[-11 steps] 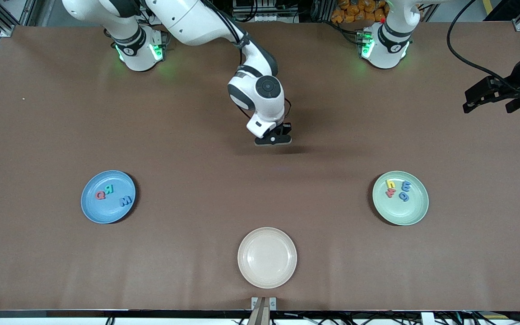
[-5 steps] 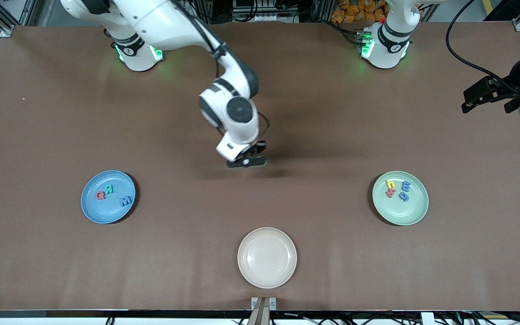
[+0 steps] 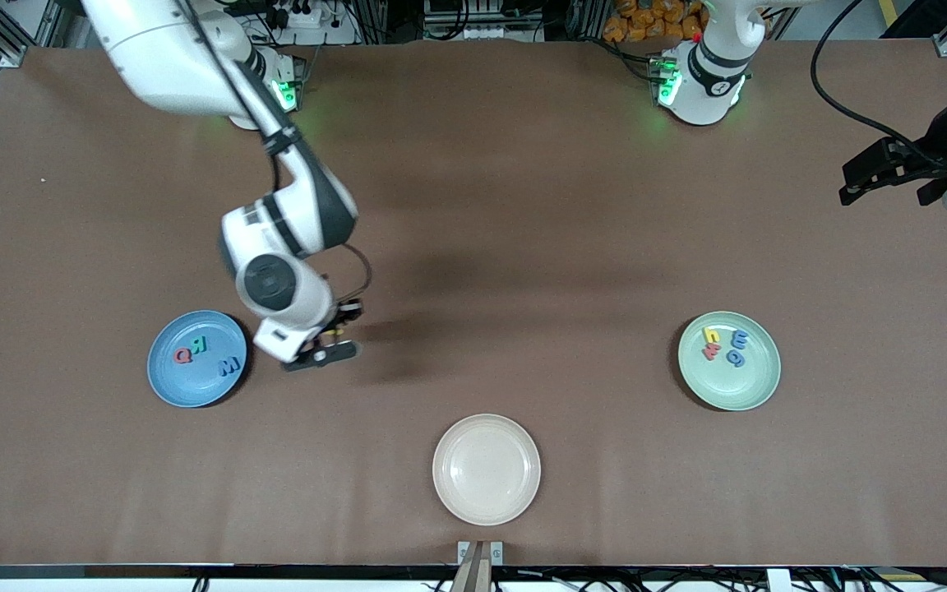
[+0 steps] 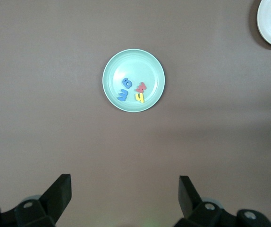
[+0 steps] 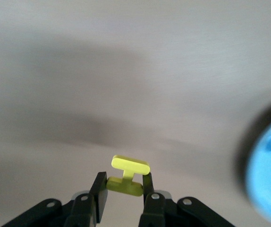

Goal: Sort uppercase to blue plate, lowercase to green plate
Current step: 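Carry the yellow H to the blue plate and open the right gripper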

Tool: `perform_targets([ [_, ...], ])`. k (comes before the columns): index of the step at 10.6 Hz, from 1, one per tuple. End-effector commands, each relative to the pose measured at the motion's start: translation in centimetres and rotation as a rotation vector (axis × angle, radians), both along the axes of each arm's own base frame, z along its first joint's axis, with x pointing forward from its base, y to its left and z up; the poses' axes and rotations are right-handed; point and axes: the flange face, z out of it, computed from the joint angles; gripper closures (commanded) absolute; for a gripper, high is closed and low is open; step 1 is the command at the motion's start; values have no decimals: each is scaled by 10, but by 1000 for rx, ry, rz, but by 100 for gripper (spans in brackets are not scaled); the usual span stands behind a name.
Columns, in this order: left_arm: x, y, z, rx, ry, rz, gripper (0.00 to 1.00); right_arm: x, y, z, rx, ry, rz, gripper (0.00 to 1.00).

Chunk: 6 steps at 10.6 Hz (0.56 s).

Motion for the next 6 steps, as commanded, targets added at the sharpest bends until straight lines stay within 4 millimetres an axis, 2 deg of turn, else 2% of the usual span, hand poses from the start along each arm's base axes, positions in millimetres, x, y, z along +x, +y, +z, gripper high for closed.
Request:
perform_targets([
  [1, -5, 0, 5, 26, -4, 10, 0, 11, -78, 4, 47, 15, 124, 100],
  [3, -5, 0, 5, 24, -4, 10, 0, 20, -122, 4, 49, 5, 221, 100],
  [5, -4, 0, 3, 26, -1, 10, 0, 27, -166, 7, -28, -16, 293, 100],
  [6, -4, 0, 3, 26, -1, 10, 0, 29, -188, 7, -19, -22, 341, 55],
])
